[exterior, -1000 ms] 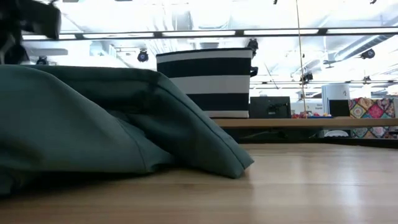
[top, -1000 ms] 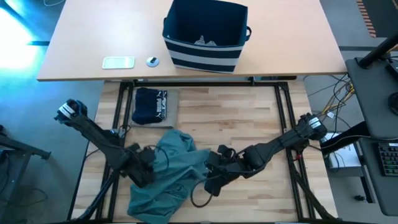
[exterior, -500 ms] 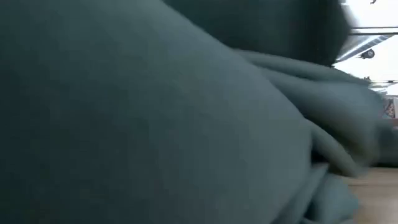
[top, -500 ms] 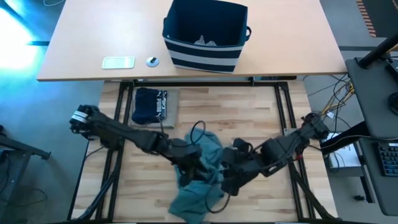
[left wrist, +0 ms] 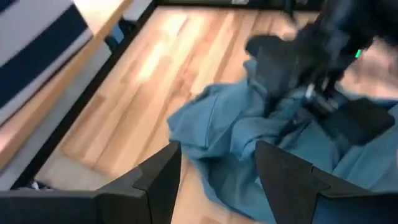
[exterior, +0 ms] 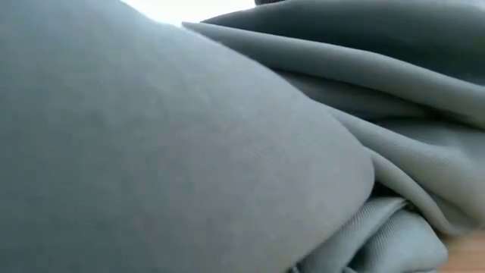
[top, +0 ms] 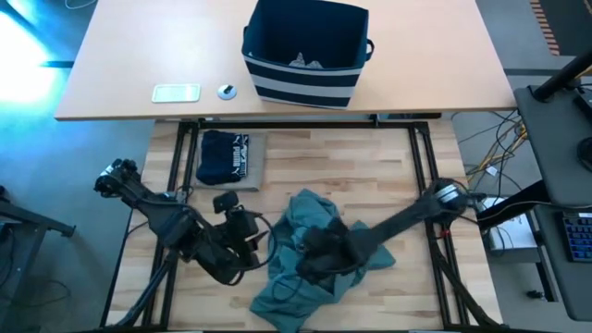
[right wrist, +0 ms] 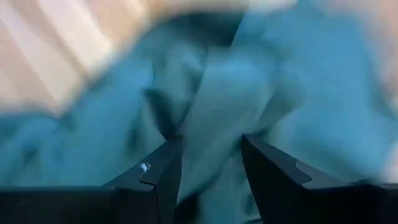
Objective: Fold Laundry from Bin
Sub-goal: Fold the gray pants
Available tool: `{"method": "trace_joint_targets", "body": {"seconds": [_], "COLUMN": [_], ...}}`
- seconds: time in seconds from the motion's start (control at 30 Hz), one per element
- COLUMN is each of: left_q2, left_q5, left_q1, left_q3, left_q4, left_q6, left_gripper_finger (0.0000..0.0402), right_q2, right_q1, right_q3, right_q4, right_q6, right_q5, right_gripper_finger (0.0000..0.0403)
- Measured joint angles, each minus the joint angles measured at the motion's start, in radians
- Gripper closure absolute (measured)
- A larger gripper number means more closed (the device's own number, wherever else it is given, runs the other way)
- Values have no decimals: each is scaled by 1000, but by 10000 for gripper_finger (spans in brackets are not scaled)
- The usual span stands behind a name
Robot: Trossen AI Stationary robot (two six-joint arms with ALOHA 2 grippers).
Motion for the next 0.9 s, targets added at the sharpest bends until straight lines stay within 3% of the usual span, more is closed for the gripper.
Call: {"method": "trace_joint_targets", "body": {"seconds": [0.07, 0.17, 0.23, 0.3, 0.37, 0.47, 0.6, 0.7, 0.9], "left_q2": [2, 0, -1, -8, -19, -32, -38, -38, -48], "left_q5": [34, 232, 329, 350, 350, 352, 353, 355, 388], "left_q1": [-1, 0, -5, -14, -16, -9, -1, 36, 217], "left_q3": [-29, -75, -112, -164, -230, -336, -473, -566, -690], "left_q4": [-6, -79, -161, -232, -236, -123, 151, 322, 520], "left_q6": [-24, -39, -88, -156, -212, -268, -310, -342, -312], "left_gripper_finger": [212, 212, 212, 212, 212, 212, 212, 212, 212], "right_q2": [33, 31, 2, -44, -121, -283, -441, -512, -510], "right_q1": [-17, -21, -6, 18, 53, 112, 193, 234, 226], "right_q3": [-27, -62, -76, -84, -87, -129, -205, -277, -398], "right_q4": [-18, -173, -390, -600, -704, -621, -445, -254, 137], "right_q6": [18, 69, 111, 178, 260, 343, 500, 457, 238], "right_q5": [-153, -270, -280, -273, -251, -151, 131, 329, 343], "right_gripper_finger": [243, 243, 243, 243, 243, 243, 243, 243, 243]}}
